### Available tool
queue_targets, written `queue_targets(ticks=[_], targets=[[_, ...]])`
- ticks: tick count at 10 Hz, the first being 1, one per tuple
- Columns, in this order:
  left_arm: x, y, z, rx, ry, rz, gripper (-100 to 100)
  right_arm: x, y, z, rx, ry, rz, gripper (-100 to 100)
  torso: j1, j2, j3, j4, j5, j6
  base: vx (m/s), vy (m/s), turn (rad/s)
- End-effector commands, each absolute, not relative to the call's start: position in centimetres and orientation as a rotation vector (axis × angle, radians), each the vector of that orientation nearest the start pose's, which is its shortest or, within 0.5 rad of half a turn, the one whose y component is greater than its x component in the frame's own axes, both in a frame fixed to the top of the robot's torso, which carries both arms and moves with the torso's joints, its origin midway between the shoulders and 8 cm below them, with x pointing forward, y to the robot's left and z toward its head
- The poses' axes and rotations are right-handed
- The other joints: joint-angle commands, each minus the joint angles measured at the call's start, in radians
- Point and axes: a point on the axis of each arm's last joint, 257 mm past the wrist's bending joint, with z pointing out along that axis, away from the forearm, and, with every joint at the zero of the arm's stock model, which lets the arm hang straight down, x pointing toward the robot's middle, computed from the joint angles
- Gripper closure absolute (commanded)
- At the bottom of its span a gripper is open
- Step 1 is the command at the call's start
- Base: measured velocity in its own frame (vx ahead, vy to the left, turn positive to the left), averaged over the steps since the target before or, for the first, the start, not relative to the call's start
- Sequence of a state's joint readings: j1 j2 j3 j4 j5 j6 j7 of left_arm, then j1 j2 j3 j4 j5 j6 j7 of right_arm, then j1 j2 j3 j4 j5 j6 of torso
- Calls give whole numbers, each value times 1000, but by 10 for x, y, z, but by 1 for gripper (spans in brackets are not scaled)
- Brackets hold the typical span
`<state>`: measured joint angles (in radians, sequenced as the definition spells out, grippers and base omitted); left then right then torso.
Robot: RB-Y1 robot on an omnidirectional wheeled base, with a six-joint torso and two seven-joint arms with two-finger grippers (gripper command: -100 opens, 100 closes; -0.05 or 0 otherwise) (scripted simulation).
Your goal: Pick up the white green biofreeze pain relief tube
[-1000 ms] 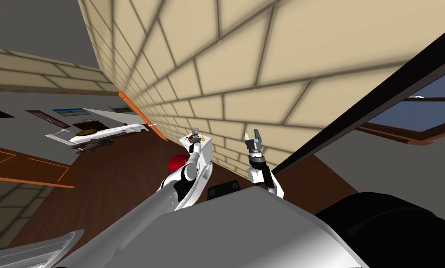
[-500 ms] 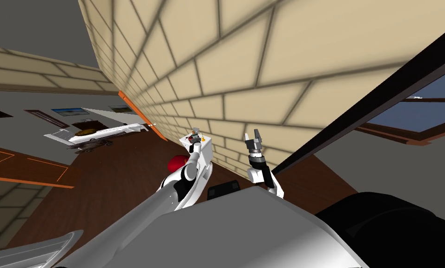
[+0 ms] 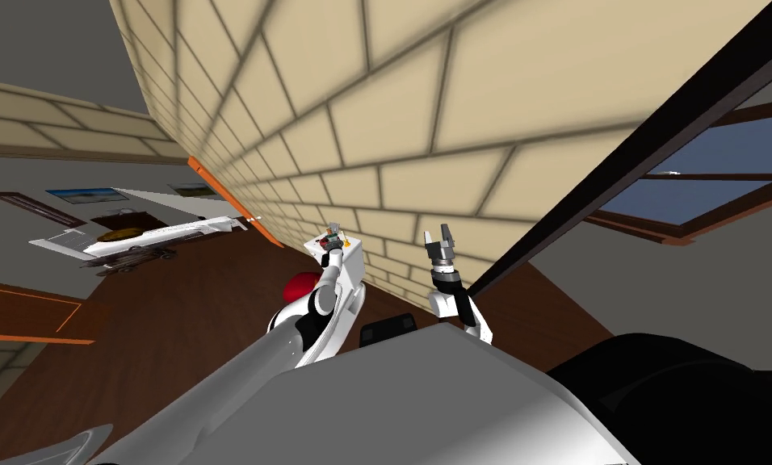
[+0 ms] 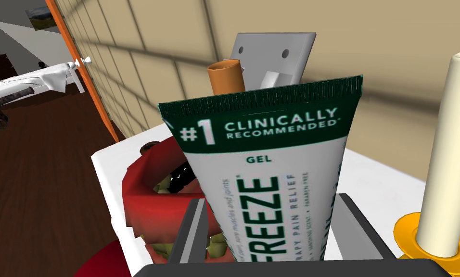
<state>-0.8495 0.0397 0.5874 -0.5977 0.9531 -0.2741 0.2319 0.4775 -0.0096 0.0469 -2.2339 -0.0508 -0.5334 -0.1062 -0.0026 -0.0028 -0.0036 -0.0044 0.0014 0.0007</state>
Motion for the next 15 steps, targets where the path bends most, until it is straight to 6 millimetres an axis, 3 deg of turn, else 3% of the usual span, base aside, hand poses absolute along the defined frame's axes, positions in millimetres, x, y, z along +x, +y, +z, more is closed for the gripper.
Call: queue_targets(ticks=[1,3,4,5,6,7,10,12,14,15], targets=[[690,359,-212,-2105,-283,-1809,100,350,-267,17,724,554,1489,0,0,0,0,0,0,0,-24,-129,-194],[689,378,-206,-2082,-305,-1807,100,350,-267,17,724,554,1489,0,-2,0,-2,-3,1,0,-22,-82,-38],[683,397,-214,-2093,-329,-1799,100,350,-268,17,724,554,1489,0,1,-1,-2,-3,1,0,-9,-76,-154],[681,411,-208,-2071,-330,-1794,100,350,-267,17,724,554,1489,0,0,-2,-3,-5,2,1,-13,-73,-77],[681,411,-208,-2071,-330,-1794,100,350,-268,17,724,554,1489,0,0,-2,-4,-5,2,0,-12,-30,28],[673,434,-213,-2074,-352,-1785,100,350,-268,17,724,554,1489,0,3,-3,-4,-5,2,0,-11,-56,-130],[662,474,-209,-2048,-371,-1769,100,350,-267,17,724,554,1489,0,-2,-3,-4,-5,3,2,-10,-89,-108],[662,474,-209,-2048,-371,-1769,100,350,-268,17,724,554,1489,0,1,-3,-4,-6,3,1,-7,-18,15],[643,517,-215,-2049,-389,-1745,100,350,-268,17,724,554,1489,0,2,-3,-4,-5,3,2,-14,-88,-208],[640,533,-206,-2027,-402,-1745,100,350,-267,17,724,554,1489,0,-3,-3,-5,-7,4,5,-10,-125,-63]])
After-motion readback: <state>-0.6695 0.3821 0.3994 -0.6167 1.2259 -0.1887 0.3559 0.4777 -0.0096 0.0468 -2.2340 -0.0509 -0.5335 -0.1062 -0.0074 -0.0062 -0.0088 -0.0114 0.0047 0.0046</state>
